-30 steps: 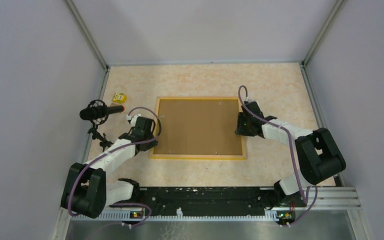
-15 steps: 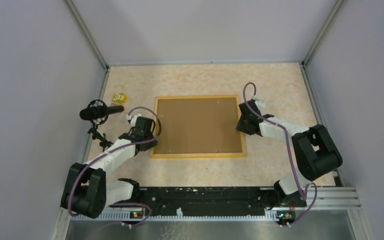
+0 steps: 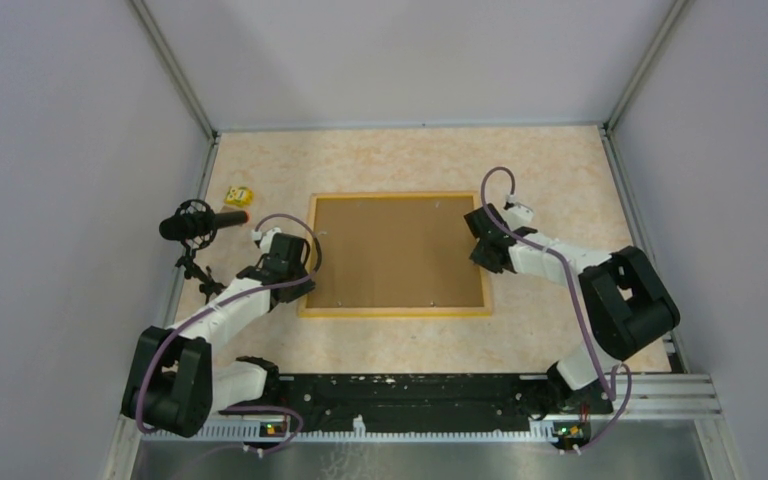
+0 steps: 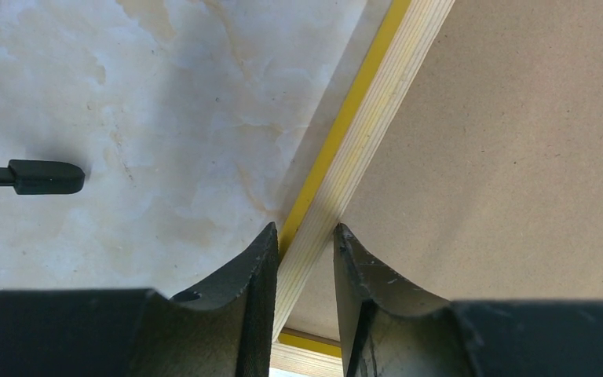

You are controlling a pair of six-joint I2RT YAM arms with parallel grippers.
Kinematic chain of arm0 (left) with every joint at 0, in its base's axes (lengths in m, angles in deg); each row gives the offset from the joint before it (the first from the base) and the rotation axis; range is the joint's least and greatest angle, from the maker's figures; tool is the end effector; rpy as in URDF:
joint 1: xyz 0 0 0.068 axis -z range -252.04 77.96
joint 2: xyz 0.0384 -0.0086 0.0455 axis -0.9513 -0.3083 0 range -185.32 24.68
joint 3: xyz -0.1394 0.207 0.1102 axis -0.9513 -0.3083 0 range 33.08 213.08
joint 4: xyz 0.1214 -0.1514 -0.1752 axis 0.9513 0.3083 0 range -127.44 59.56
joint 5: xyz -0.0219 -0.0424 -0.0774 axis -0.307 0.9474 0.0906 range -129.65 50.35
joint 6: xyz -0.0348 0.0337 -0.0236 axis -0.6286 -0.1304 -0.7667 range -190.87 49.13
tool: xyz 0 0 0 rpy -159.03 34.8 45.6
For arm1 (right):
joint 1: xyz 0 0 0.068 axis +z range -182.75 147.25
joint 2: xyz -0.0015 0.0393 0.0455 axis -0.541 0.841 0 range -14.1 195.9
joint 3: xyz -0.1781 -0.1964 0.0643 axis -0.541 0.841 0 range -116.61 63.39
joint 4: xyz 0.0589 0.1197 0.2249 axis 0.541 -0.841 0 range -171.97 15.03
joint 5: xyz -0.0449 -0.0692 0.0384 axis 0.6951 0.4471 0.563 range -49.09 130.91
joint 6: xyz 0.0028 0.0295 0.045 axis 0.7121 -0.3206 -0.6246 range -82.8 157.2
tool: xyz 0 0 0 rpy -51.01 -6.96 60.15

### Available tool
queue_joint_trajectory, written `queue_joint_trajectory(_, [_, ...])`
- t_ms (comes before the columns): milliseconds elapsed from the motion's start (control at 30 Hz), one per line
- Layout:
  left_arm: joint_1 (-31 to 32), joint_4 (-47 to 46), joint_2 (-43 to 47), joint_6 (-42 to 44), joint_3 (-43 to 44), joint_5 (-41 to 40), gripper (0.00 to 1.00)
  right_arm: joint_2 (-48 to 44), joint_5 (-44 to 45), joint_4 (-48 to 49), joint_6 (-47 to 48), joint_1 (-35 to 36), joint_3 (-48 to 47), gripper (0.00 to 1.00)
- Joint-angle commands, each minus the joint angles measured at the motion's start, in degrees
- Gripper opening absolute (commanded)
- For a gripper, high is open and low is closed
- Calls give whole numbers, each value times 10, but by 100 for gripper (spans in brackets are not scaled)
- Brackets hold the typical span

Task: Put the photo into the frame
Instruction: Install the photo frame at the center of the board.

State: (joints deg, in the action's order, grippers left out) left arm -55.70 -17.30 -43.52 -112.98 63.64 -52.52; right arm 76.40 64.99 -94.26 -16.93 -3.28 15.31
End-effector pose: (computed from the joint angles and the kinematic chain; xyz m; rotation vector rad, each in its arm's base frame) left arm 0.2043 -0.0517 0.1645 -0.6477 2.4604 -0.1085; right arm 0.2633 0.1321 0.1627 0.6653 2.4149 0.0226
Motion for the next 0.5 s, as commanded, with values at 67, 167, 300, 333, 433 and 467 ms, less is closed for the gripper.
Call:
queue_joint_trajectory(67, [-1,13,14,-5,-4,7,36,7,-1,-92,-116,35,48,0])
queue_joint_trajectory(167, [-1,12,19,4,2,18,39,-6,-6,-67,-127,36,76,0])
queue_joint_trajectory(300, [-1,6,17,19,15,47,61,-38,6,-24,-135,35,128,0])
queue_joint_trajectory(333, [-1,13,16,25,23,56,68,-44,11,-20,-134,34,137,0])
queue_joint_trajectory(433, [4,53,20,43,58,82,80,-53,27,-10,-119,30,149,0])
queue_joint_trajectory(467, [8,71,27,46,70,85,83,-56,32,-6,-111,30,151,0])
